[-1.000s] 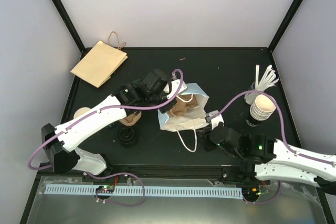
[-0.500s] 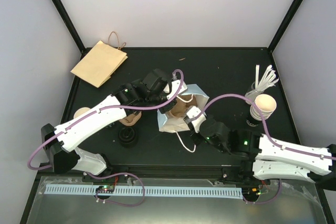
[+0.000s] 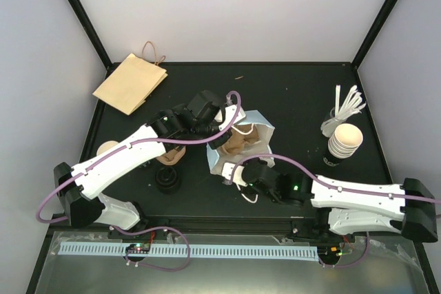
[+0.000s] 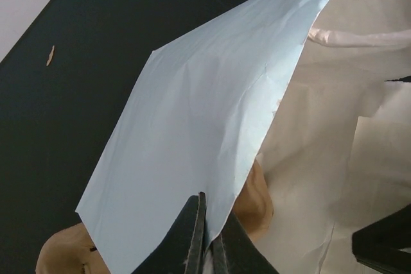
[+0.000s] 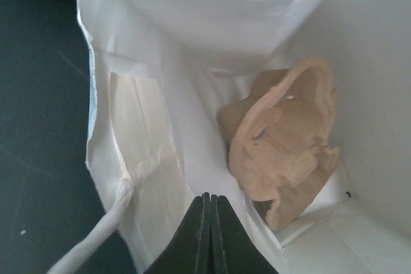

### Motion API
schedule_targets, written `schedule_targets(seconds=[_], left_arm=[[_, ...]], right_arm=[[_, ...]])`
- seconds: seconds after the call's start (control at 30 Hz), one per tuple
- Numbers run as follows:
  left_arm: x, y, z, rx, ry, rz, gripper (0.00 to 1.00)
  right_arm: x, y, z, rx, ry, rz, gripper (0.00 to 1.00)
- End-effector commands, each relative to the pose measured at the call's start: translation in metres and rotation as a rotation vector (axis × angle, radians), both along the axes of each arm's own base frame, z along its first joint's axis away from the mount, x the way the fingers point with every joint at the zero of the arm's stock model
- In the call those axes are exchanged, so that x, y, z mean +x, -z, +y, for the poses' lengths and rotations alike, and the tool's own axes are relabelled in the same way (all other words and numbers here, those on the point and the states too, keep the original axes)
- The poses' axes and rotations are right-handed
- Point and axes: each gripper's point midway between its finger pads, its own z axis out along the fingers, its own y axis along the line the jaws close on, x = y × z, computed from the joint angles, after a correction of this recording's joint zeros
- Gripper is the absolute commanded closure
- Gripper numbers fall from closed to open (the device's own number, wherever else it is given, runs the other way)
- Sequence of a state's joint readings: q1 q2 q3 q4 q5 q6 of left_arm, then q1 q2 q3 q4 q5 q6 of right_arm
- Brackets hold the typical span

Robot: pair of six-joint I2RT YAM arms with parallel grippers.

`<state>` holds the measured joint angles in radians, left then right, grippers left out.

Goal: Pack the takeout coffee

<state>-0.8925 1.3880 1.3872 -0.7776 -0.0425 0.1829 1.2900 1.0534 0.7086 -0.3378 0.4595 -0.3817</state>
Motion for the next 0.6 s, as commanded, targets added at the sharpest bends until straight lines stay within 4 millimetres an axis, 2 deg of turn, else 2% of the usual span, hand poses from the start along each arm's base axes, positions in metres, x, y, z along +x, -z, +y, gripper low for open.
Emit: schedule_targets(seconds=[0.0, 0.13, 0.2, 0.43, 0.57], left_arm=[[-0.003, -0.022, -0.005, -0.042, 0.017, -0.017, 0.98], [-0.005, -0.023, -0.005, -0.045, 0.021, -0.012, 0.98], [-0.005, -0.023, -0.005, -0.045, 0.021, -0.009, 0.98], [-0.01, -0.018, -0.007, -0.052, 0.032, 0.014, 0.98], [-0.01, -0.017, -0.007, -0.05, 0.032, 0.018, 0.98]], right_arm=[[0.003, 0.01, 0.002, -0.111, -0.036, -0.041, 0.99], [-0.009, 0.021, 0.005, -0.15, -0.112, 0.007, 0.99], [-0.009, 0.02, 0.004, -0.166, -0.12, 0.002, 0.99], [0.009, -0.019, -0.005, -0.063, -0.07, -0.048, 0.99], [0.02, -0.017, -0.011, -0.132, -0.043, -0.071, 0.99]])
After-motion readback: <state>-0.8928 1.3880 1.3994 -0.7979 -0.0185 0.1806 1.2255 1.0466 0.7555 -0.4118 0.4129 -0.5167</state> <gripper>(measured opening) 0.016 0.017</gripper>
